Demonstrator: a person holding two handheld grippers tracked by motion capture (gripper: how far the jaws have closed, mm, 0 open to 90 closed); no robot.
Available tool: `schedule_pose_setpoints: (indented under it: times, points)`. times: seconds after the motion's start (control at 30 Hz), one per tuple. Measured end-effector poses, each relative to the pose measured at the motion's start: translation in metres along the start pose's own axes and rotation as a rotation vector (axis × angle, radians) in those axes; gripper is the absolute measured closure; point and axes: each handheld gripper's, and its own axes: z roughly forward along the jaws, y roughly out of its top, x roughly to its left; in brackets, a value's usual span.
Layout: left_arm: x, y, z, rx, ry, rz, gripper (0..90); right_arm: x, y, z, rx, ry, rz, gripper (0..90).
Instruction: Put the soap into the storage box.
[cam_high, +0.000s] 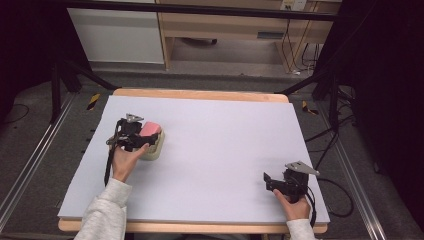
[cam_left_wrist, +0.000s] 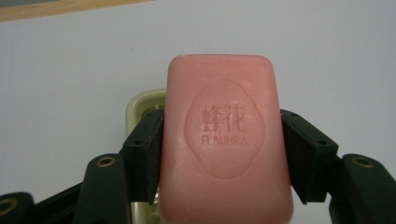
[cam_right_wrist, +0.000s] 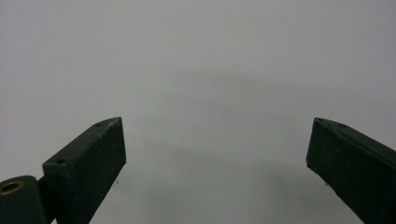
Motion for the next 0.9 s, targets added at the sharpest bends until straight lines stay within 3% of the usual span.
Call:
schedule_pose_setpoints:
  times: [0.9]
  points:
    - [0.008,-0.013,0.027,0.074,0.04,-0.007,37.2,0.001,0.0,0.0,0.001,0.004,0.004,5.0]
